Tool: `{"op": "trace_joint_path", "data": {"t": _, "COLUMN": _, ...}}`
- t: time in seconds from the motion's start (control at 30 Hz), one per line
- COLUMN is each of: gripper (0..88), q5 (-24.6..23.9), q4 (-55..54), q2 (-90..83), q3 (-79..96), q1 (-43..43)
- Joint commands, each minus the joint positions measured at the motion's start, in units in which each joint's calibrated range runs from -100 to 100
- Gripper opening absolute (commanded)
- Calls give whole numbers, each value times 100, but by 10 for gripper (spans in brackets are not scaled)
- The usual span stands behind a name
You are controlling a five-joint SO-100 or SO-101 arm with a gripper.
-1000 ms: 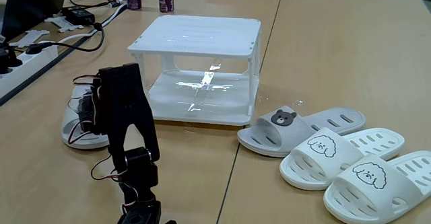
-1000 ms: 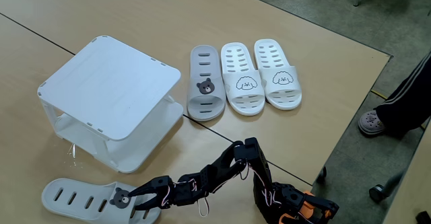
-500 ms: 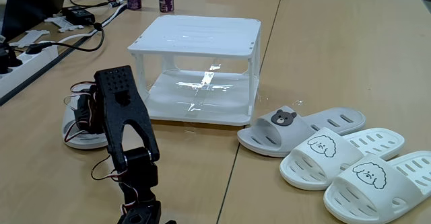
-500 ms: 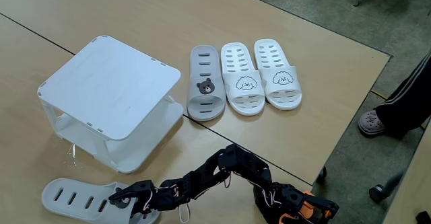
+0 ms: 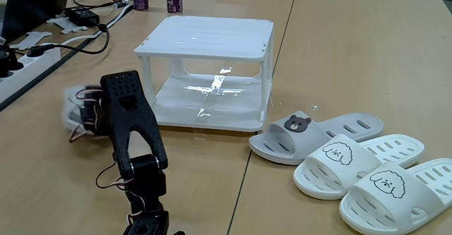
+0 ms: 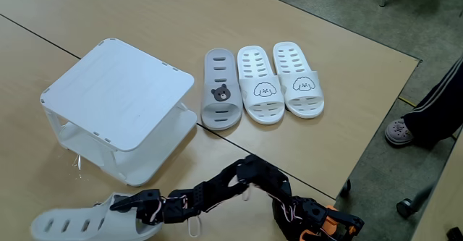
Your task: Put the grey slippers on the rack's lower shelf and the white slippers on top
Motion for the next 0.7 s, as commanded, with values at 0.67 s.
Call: {"op": "trace_joint_path", "data": {"t": 0.67, "gripper": 8, "q5": 37, "q4": -32, "q2": -7469, "q3": 8041, "q1": 1924}}
